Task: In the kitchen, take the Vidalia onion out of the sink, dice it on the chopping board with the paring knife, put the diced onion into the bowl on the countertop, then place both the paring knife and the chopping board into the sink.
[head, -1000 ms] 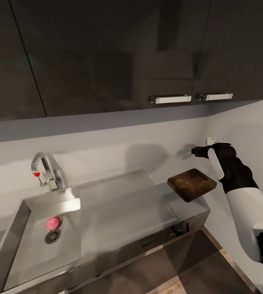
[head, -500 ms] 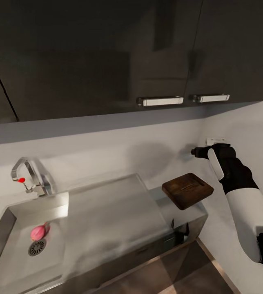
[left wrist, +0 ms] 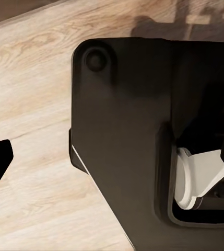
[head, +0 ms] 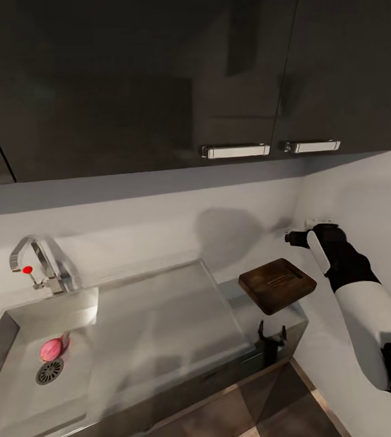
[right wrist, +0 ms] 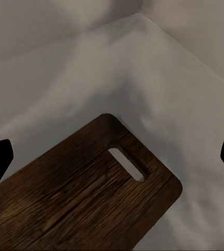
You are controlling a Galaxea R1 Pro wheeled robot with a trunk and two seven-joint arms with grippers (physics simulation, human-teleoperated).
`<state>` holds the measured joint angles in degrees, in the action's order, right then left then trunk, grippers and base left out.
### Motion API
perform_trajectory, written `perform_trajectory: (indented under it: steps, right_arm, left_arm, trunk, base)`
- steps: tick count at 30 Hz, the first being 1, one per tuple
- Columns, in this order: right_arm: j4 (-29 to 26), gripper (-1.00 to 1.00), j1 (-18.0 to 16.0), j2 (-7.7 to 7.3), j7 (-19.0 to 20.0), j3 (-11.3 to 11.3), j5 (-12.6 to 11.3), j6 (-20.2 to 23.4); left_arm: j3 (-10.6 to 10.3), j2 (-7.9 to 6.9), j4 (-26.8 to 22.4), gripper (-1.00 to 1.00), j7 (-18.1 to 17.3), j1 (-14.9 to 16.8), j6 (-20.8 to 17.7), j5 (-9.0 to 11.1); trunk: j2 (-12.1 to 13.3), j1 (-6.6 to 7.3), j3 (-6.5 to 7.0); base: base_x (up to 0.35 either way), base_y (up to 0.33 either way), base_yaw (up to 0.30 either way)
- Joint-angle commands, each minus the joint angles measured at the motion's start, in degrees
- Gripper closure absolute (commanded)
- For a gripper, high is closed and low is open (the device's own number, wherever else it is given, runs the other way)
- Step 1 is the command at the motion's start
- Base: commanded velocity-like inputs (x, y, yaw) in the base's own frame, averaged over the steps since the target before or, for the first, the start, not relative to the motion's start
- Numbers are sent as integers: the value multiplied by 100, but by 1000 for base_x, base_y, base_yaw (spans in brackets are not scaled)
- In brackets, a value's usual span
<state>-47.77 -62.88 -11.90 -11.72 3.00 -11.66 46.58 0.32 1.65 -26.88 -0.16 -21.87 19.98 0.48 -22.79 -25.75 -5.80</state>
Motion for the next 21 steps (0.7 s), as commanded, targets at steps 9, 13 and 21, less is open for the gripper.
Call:
perform_trajectory:
  steps: [9, 13, 21]
  right_arm:
    - [416, -100, -5, -22, -50, 33, -56, -363]
    - [472, -100, -5, -19, -50, 34, -55, -376]
    - [584, -100, -5, 1, -50, 34, -55, -378]
  left_arm:
    - [3, 1, 22, -100, -9, -2, 6, 5]
    - [3, -3, 58, -100, -12, -2, 6, 5]
    - [3, -6, 75, -100, -19, -2, 6, 5]
  trunk:
    - [-13, -4, -11]
    - [-13, -4, -11]
    - [-13, -4, -11]
  base:
    - [140, -147, 0]
    - [92, -80, 0]
    - [12, -10, 0]
